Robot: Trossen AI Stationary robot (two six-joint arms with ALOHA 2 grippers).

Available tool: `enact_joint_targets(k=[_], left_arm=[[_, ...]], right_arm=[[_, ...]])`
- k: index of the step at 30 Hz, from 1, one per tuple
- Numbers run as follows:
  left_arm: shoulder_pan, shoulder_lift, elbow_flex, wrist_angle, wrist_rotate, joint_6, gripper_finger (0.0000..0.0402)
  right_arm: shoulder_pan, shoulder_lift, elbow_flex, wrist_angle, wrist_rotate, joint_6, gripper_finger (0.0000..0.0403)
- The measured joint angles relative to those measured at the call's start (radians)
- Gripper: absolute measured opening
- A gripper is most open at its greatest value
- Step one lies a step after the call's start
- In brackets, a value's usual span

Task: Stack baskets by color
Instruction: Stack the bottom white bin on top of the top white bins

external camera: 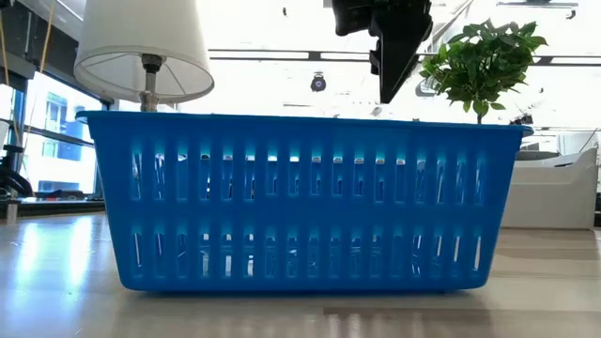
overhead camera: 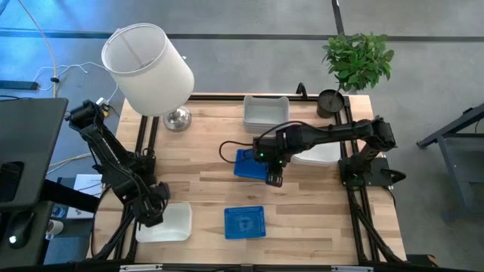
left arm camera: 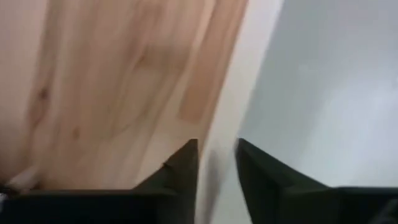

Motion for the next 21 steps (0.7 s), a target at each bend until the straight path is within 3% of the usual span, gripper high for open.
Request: enact_joint_targets(k=[4, 6, 21], left_arm=[[0.000, 0.000, -0.006, 0.069, -0.039, 0.000, 0.0023], [0.000, 0.000, -0.006, 0.079, -0.046, -0.013, 0.0007], [0.012, 0.000, -0.006, 0.144, -0.138, -0.072, 0.0000]], right_arm=[[0.000, 0.000, 0.000, 0.000, 0.039, 0.043, 0.0123], [0.000, 0.000, 0.000, 0.000, 0.042, 0.065, 0.0123], [0.004, 0.001, 0.000, 0.047, 0.038, 0.096, 0.0123]])
